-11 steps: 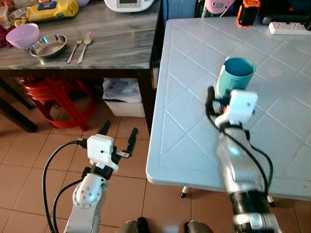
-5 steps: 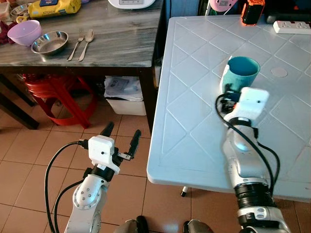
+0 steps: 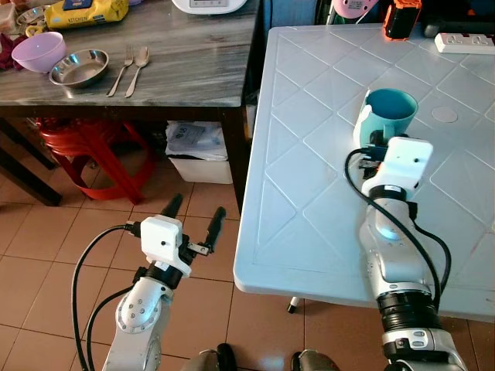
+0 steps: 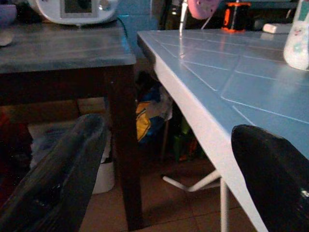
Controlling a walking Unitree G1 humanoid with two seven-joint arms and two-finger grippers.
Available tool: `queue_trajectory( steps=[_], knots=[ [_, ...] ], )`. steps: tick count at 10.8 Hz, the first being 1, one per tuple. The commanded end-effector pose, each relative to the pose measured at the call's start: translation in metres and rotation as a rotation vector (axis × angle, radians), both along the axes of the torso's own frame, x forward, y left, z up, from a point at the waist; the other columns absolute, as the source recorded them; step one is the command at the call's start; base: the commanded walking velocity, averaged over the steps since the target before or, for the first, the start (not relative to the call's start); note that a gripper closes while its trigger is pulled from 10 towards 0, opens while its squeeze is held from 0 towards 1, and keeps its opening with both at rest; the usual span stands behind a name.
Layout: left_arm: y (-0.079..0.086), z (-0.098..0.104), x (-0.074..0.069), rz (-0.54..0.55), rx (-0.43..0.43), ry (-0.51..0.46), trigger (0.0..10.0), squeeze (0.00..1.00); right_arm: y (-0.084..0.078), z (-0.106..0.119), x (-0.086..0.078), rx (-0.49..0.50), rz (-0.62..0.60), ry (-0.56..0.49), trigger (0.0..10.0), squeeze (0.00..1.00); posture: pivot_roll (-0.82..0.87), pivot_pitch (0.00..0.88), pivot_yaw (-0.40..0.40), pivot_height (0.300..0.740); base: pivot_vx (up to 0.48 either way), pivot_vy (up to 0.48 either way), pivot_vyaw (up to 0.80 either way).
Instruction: Setting the table
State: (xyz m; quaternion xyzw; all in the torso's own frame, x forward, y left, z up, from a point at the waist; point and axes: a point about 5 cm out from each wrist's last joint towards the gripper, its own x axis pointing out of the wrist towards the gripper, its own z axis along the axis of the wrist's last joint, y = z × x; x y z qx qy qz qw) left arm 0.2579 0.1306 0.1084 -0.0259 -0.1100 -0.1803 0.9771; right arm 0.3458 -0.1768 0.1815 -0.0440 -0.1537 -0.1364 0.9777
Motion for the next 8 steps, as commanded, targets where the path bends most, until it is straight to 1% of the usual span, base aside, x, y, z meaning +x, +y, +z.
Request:
queue_trajectory(
  steps=[1, 2, 4, 8],
  knots=[
    [-0.0009, 0.0015, -0.0045, -0.047, -0.014, 0.002, 10.0, 0.0, 0.006, 0.0033, 0.0, -0.01, 0.011, -0.02, 0.0, 0.0, -0.08, 0.213, 0.101, 0.74, 0.0, 0.0, 0.0],
    [-0.0031, 0.0018, -0.0082, -0.108, -0.052, 0.008, 10.0, 0.0, 0.007, 0.0042, 0.0006, -0.013, 0.013, -0.023, 0.0, 0.0, -0.07, 0.212, 0.1, 0.74, 0.0, 0.0, 0.0],
    [-0.0029, 0.0018, -0.0085, -0.134, -0.059, 0.009, 10.0, 0.0, 0.0062, 0.0052, 0.001, -0.018, 0.009, -0.028, 0.0, 0.0, -0.08, 0.212, 0.1, 0.74, 0.0, 0.0, 0.0],
    [-0.0052, 0.004, -0.0097, -0.213, -0.11, 0.006, 10.0, 0.0, 0.0056, 0.0057, 0.0015, -0.019, 0.001, -0.03, 0.0, 0.0, -0.08, 0.206, 0.101, 0.74, 0.0, 0.0, 0.0]
  ],
)
